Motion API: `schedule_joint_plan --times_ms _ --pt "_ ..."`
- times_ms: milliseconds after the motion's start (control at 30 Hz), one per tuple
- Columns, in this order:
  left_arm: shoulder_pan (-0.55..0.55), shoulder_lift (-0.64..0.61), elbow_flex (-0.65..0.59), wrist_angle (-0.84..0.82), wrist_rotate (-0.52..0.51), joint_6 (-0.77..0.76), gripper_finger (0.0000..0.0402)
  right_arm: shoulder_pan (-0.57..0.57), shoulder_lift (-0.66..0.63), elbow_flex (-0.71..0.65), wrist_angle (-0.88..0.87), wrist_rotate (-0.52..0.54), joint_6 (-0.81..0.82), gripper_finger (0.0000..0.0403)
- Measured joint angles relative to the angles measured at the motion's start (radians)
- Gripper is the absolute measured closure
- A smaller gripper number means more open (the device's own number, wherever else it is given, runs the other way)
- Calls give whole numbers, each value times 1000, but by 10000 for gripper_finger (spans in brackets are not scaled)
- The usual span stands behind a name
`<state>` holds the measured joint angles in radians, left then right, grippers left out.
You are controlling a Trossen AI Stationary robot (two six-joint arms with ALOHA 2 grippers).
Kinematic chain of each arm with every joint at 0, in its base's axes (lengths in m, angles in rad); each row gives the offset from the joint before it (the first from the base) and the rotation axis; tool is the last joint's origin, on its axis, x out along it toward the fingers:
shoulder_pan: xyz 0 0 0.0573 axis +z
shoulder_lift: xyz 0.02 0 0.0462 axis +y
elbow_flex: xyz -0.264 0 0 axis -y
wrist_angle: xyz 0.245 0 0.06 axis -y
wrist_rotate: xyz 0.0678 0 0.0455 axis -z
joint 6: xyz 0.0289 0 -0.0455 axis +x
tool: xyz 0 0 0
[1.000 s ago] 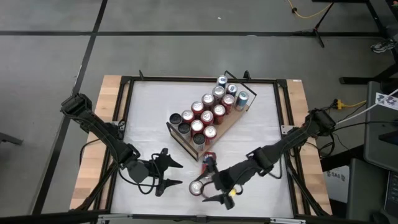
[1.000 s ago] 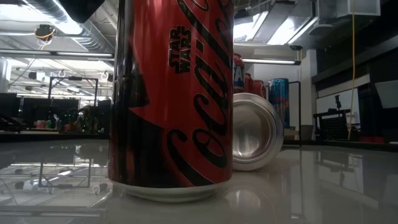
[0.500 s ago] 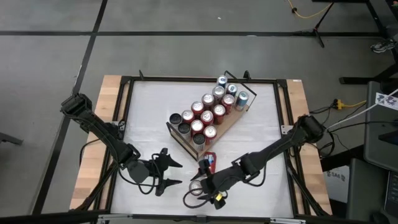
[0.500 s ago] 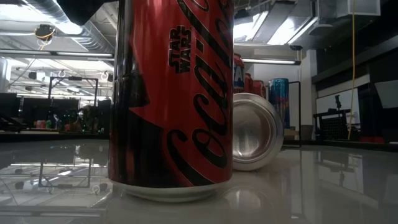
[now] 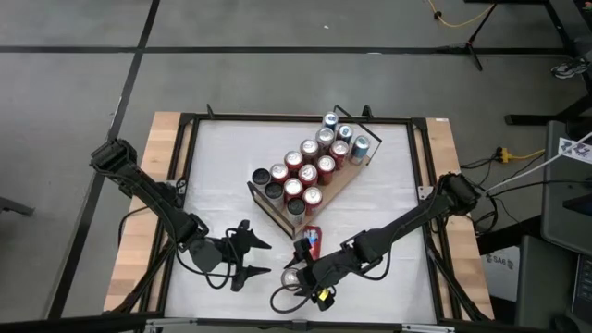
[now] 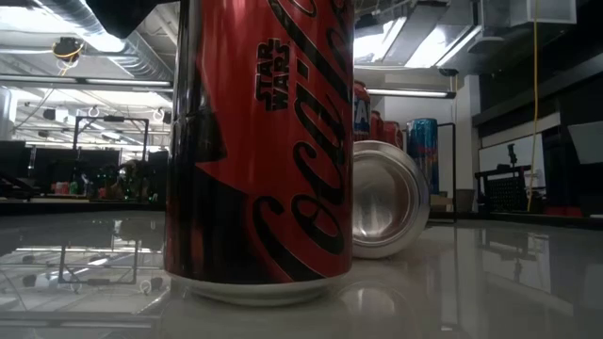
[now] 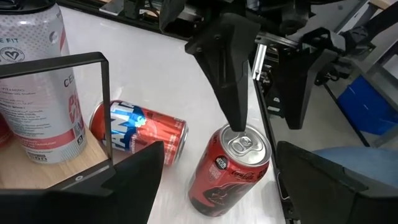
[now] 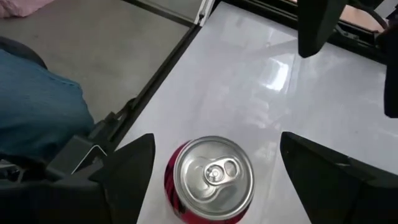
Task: Place canned beverage on shelf
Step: Put the red black soda can on the shelf aligned with the other red black soda can
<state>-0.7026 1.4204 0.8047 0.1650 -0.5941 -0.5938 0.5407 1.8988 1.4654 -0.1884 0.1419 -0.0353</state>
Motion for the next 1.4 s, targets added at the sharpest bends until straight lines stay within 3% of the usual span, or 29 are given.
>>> schedule_joint_plan --times_ms 1400 --pt "0 0 0 2 0 0 97 -18 115 1 4 16 3 68"
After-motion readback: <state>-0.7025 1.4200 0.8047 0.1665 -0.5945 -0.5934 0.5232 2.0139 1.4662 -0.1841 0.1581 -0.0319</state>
